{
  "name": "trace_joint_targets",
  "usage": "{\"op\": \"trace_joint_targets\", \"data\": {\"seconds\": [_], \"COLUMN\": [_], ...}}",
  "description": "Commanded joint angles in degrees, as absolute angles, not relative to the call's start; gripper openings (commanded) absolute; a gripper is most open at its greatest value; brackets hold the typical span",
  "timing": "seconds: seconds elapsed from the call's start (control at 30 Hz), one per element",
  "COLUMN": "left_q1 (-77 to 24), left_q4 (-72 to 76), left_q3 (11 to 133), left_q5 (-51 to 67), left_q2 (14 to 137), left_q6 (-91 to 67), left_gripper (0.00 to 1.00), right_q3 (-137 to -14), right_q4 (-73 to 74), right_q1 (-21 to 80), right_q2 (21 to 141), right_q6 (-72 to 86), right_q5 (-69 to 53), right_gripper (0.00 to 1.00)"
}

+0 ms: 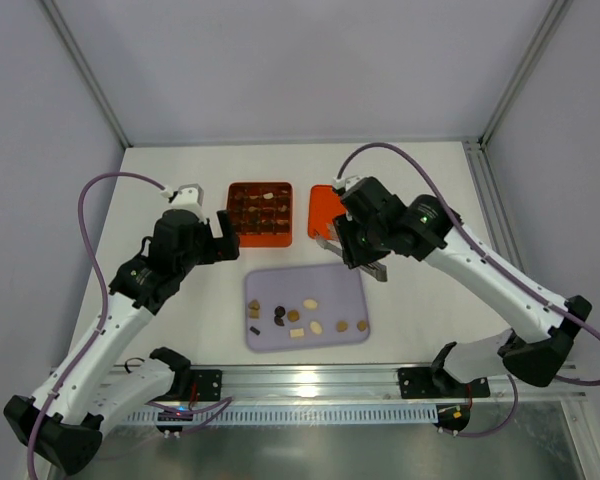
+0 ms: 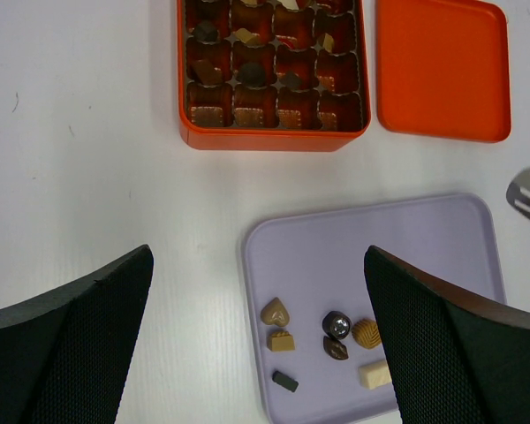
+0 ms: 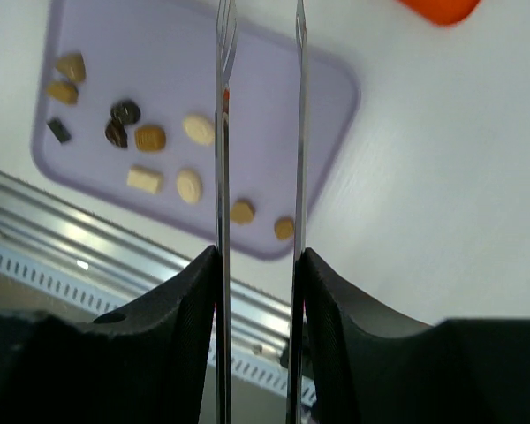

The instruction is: Pack the chocolate

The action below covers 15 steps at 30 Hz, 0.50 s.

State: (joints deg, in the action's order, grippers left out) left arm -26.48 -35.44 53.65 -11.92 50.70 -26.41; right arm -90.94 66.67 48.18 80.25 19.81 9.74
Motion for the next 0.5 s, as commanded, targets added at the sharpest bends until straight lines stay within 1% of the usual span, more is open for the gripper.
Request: {"op": "trace_joint_targets", "data": {"seconds": [0.0, 0.17, 0.27, 0.47], "left_q1": [-26.1, -26.1, -26.1, -26.1], "left_q4": [-33.6, -33.5, -33.5, -33.5], "left_q3": [53.6, 53.6, 53.6, 53.5], "left_q5": [-11.5, -11.4, -11.5, -11.6], "left_q2": [49.9, 50.2, 50.2, 50.2], "left_q6": [-26.4, -26.4, -26.3, -26.3], "left_gripper": [1.00, 1.00, 1.00, 1.00], "right_q3": [-84.0, -78.6, -76.1, -73.3], "right_q4": [73.4, 76.2, 76.6, 76.6], "right_q1": [50.4, 54.7, 57.4, 59.7], "right_q2": [76.9, 72.3, 72.3, 72.4], "right_q6": [23.9, 28.3, 29.5, 30.8], "right_q5": [8.7, 6.3, 5.1, 4.1], "right_gripper": [0.44, 0.45, 0.46, 0.47]}}
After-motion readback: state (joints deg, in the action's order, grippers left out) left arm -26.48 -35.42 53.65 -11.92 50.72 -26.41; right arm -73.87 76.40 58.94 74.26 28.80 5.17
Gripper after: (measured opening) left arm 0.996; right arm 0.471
